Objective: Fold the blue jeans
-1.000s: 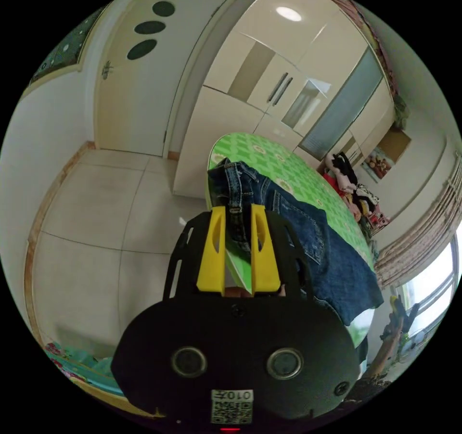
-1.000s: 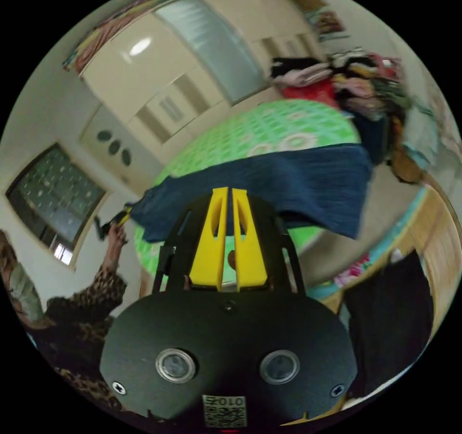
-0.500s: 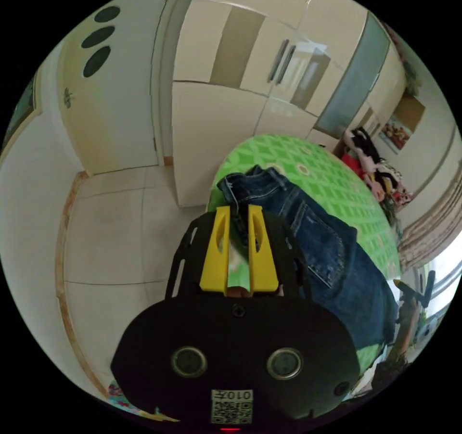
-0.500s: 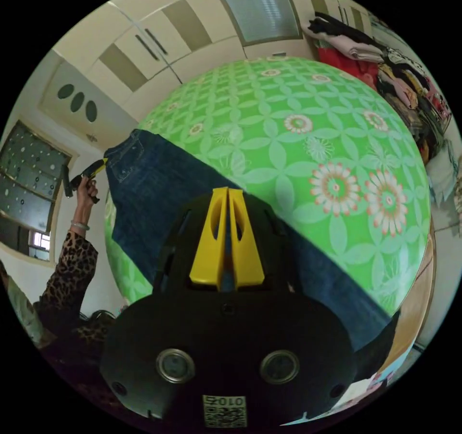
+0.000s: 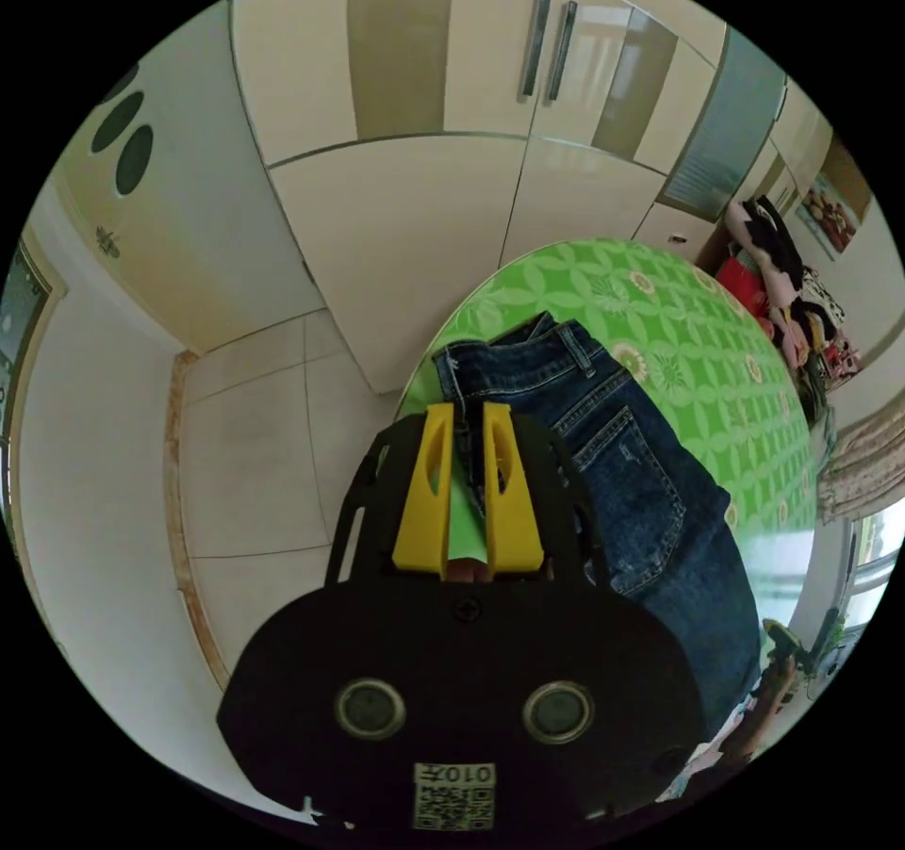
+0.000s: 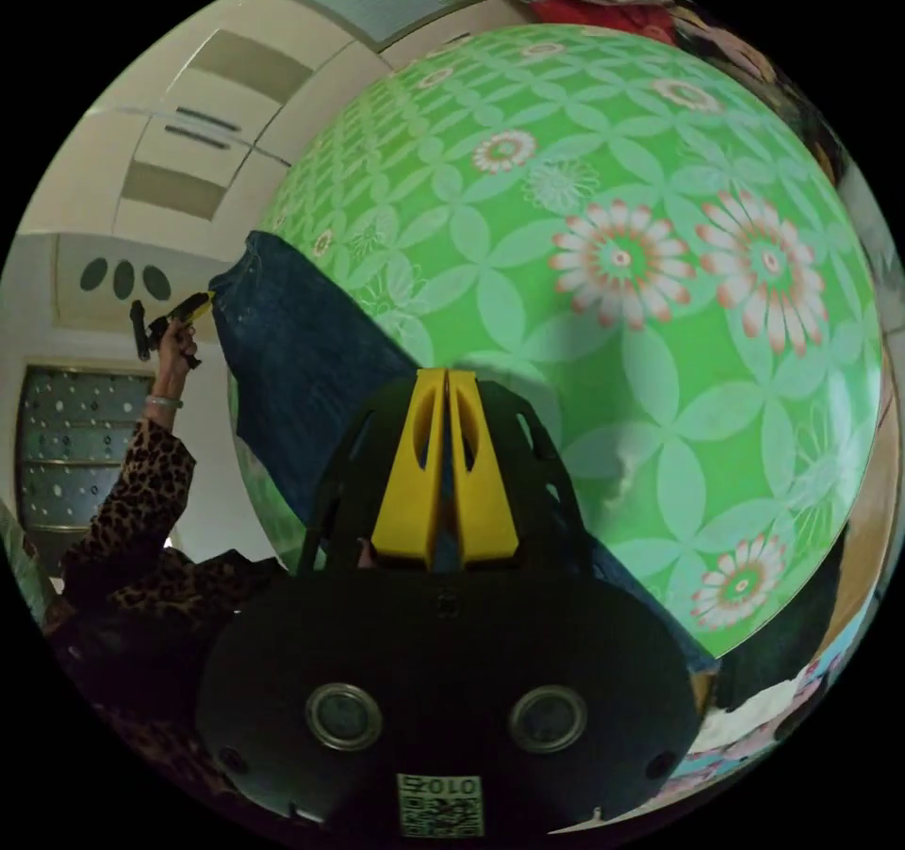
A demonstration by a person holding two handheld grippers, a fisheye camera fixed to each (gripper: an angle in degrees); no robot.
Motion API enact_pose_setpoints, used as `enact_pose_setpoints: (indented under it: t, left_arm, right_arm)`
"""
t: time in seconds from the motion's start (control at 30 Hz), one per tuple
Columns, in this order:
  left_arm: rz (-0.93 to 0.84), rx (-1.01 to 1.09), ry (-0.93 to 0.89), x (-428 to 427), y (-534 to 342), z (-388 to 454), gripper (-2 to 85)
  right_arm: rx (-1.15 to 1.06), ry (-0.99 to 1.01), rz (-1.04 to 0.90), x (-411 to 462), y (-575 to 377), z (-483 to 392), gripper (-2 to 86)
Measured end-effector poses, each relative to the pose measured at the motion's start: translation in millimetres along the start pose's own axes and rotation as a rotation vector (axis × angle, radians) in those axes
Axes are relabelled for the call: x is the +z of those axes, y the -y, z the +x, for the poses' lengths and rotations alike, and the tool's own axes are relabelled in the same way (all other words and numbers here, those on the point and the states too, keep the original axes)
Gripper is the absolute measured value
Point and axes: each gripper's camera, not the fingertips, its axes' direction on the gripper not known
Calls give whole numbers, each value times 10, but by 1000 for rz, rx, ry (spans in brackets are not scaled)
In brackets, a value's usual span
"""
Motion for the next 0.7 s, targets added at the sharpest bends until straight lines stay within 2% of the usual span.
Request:
enact_pose_setpoints:
  t: [0.13, 0.27, 0.5, 0.6, 0.7]
  left_arm:
    - [-12, 61, 56, 325, 456, 380, 78]
    - [-33, 49, 40, 739, 827, 520, 77]
    - [-55, 102, -48, 1524, 1332, 390, 78]
    - [-69, 131, -149, 1959, 1603, 192, 75]
    - [-125, 86, -356, 2298, 1800, -183, 69]
  right_arm:
    - [83, 173, 74, -112, -118, 413, 10]
    - [161, 185, 134, -100, -214, 652, 10]
    - [303, 540, 371, 91, -463, 1057, 13]
    - [349, 461, 453, 92, -569, 978, 16]
    - [316, 356, 480, 88, -555, 847, 17]
